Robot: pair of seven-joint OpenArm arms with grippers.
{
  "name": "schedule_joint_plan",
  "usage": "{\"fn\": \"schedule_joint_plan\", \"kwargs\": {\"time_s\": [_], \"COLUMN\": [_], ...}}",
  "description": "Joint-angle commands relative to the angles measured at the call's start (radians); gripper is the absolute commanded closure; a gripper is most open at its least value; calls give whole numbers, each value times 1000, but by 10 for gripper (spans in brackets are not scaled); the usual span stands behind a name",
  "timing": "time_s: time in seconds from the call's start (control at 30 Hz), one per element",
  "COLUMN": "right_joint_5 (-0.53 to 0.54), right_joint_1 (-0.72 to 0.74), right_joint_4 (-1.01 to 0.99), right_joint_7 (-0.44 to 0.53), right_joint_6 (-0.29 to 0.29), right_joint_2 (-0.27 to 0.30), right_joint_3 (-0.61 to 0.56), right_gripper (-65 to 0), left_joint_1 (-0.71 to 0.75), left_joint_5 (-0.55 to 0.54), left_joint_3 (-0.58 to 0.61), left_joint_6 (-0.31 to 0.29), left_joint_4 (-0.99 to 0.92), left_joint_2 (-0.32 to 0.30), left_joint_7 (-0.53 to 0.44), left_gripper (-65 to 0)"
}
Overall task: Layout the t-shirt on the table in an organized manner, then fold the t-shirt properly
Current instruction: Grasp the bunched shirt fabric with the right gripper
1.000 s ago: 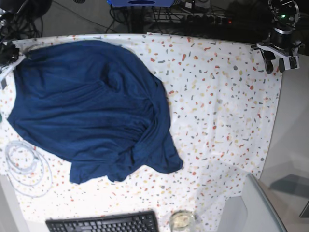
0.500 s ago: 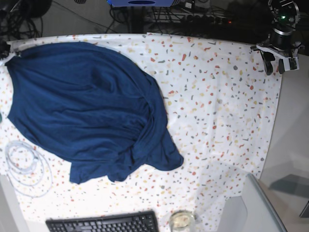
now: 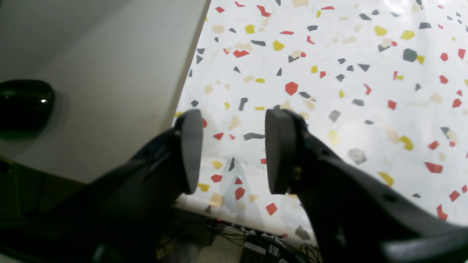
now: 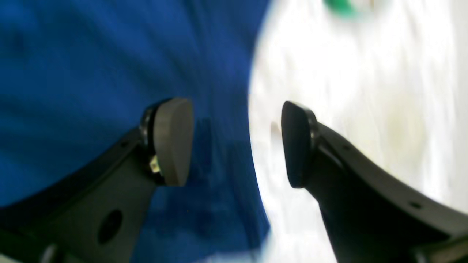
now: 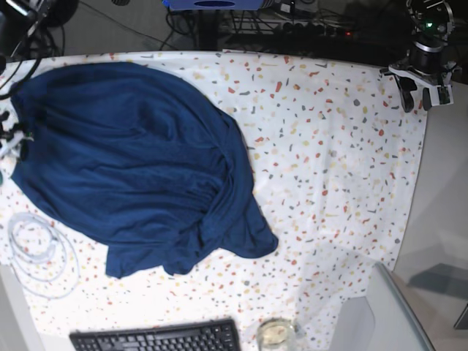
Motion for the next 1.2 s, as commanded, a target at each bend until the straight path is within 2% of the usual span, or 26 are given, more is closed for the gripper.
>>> {"fn": "schedule_joint_plan", "kwargs": {"time_s": [0.0, 0.2, 0.3, 0.37, 0.47, 0.53, 0.6, 0.67, 0.73, 0.8, 0.9, 1.03, 1.17], "right_joint_5": [-2, -2, -2, -2, -2, -2, 0, 0, 0, -2, -2, -2, -2], "right_joint_1": [46, 255, 308, 322, 321, 282, 196, 95, 0, -80, -192, -189, -49], "right_joint_4": [-39, -392, -521, -564, -564, -506, -355, -127, 84, 257, 470, 565, 423], "right_joint_7": [32, 181, 252, 285, 296, 295, 284, 218, 107, 32, 0, -26, -107], "right_joint_6": [-4, -15, -87, -113, -108, -68, 35, 35, 35, 35, 35, 35, 35], "right_joint_2": [35, 124, 157, 163, 160, 150, 104, 37, -43, -97, -147, -187, -213], "right_joint_3": [-11, -38, -43, -45, -45, -43, -43, -43, -66, -154, -381, -608, -789], "right_gripper": [-362, -362, -362, -363, -363, -362, -362, -362, -363, -365, -365, -365, -365], "left_joint_1": [6, 31, 34, 34, 35, 48, 52, 52, 48, 44, 26, 23, 28], "left_joint_5": [-11, -11, -11, -11, -11, -11, -11, -11, -11, -11, -11, -11, -11], "left_joint_3": [-5, -10, -11, -15, -10, -5, 21, 41, 47, 51, 88, 93, 84], "left_joint_6": [1, 1, 1, 1, 1, 1, 1, 1, 1, 1, 1, 1, 1], "left_joint_4": [17, 16, 14, 14, 16, 22, 23, 16, 17, 23, 31, 48, 59], "left_joint_2": [-12, -14, -14, -14, -12, -12, -12, -15, -12, -3, 5, 8, 3], "left_joint_7": [-24, -24, -24, -24, -24, -24, -24, -24, -24, -24, -24, -24, -24], "left_gripper": [-270, -270, -270, -270, -270, -270, -268, -268, -268, -268, -268, -268, -268]}}
